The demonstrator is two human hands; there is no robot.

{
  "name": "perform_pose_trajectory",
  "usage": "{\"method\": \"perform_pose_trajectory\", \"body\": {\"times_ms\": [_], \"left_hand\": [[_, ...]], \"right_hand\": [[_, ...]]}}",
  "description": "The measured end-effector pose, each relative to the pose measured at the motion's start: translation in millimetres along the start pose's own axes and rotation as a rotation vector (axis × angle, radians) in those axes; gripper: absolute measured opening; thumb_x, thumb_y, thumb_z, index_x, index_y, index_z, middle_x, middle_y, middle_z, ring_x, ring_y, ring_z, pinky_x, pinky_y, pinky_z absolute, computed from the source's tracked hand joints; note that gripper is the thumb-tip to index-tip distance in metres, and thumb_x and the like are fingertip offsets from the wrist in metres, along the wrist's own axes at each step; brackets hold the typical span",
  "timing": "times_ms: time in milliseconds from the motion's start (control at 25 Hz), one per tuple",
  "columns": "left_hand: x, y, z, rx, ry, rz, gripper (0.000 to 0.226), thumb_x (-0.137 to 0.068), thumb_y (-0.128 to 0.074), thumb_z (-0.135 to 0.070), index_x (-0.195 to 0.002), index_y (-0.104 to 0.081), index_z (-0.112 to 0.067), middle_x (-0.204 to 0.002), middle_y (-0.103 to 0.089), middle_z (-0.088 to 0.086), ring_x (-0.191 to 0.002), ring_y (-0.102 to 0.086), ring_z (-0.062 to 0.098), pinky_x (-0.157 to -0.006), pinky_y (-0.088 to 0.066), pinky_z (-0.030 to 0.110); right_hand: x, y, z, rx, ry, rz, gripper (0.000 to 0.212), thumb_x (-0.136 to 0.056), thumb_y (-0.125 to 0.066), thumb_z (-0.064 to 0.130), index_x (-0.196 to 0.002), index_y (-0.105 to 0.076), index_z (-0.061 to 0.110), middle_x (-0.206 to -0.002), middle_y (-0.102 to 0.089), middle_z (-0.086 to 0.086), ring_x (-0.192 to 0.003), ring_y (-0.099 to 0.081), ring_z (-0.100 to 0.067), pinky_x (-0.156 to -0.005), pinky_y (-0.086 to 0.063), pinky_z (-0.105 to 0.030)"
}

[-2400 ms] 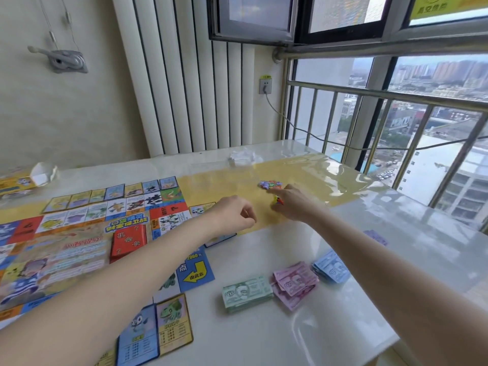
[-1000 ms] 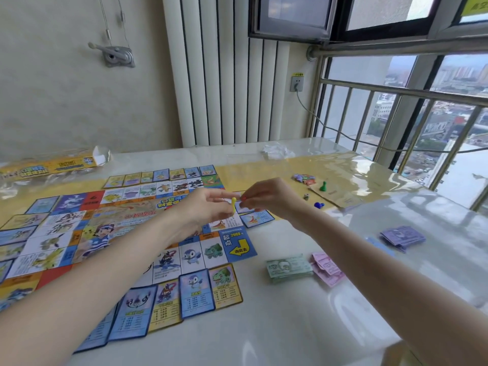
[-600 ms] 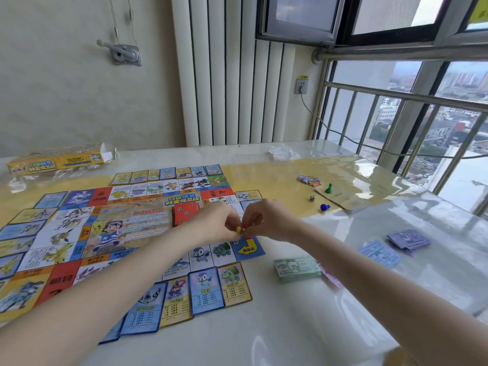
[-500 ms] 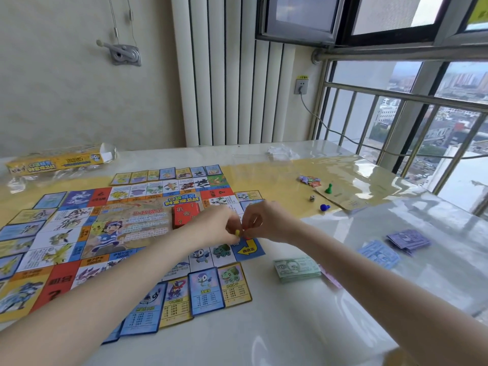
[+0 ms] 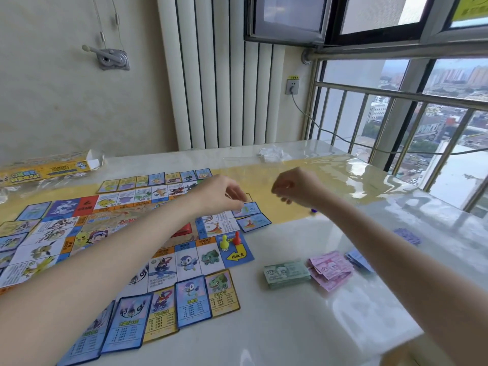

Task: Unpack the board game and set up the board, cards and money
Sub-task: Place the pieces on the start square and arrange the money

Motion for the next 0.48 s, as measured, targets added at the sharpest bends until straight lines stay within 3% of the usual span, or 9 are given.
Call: {"method": "perform_pose_trajectory", "body": {"times_ms": [80, 160, 280, 400, 480], "left_hand": [[-14, -9, -16, -0.014, -0.030, 0.007, 0.015, -0.088, -0.060, -0.017, -0.100, -0.068, -0.016, -0.098, -0.065, -0.004, -0.089, -0.058, 0.007, -0.079, -0.045, 0.020], [-28, -21, -28, -0.035, -0.045, 0.026, 0.016, -0.089, -0.057, -0.015, -0.101, -0.068, -0.016, -0.102, -0.065, -0.001, -0.089, -0.056, 0.007, -0.079, -0.042, 0.019], [-47, -37, -34, -0.048, -0.039, 0.063, 0.017, -0.088, -0.056, -0.013, -0.099, -0.069, -0.016, -0.106, -0.065, 0.002, -0.093, -0.057, 0.010, -0.079, -0.042, 0.021], [-69, -51, -38, -0.062, -0.018, 0.095, 0.019, -0.087, -0.055, -0.010, -0.100, -0.068, -0.015, -0.108, -0.065, 0.004, -0.096, -0.059, 0.015, -0.080, -0.045, 0.023], [-88, -60, -47, -0.086, -0.025, 0.106, 0.023, -0.088, -0.053, -0.009, -0.106, -0.066, -0.015, -0.111, -0.063, 0.005, -0.100, -0.059, 0.017, -0.080, -0.046, 0.023]], "right_hand": [[-9, 16, -50, 0.113, -0.246, -0.116, 0.014, -0.089, -0.053, 0.007, -0.084, -0.065, 0.004, -0.077, -0.066, -0.010, -0.059, -0.058, -0.019, -0.057, -0.048, -0.019], [-12, 22, -90, 0.223, -0.384, -0.139, 0.020, -0.089, -0.048, 0.006, -0.096, -0.066, -0.001, -0.094, -0.066, -0.017, -0.083, -0.061, -0.030, -0.067, -0.046, -0.027], [-20, 22, -111, 0.256, -0.367, -0.127, 0.029, -0.089, -0.049, 0.004, -0.116, -0.060, 0.008, -0.117, -0.057, -0.016, -0.109, -0.053, -0.031, -0.079, -0.038, -0.028], [-32, 21, -120, 0.279, -0.370, -0.174, 0.038, -0.090, -0.048, 0.002, -0.127, -0.053, 0.012, -0.128, -0.043, -0.014, -0.114, -0.048, -0.032, -0.087, -0.039, -0.031], [-40, 12, -128, 0.323, -0.348, -0.072, 0.032, -0.090, -0.049, 0.006, -0.120, -0.059, 0.011, -0.124, -0.050, -0.014, -0.110, -0.051, -0.031, -0.085, -0.041, -0.031]]}}
Point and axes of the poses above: each hand's wrist, its own x-axis away from the middle knuckle, its own y-axis out of the back of the hand, z = x × y, the point moved 5 cm from there along -x, towards the middle knuckle
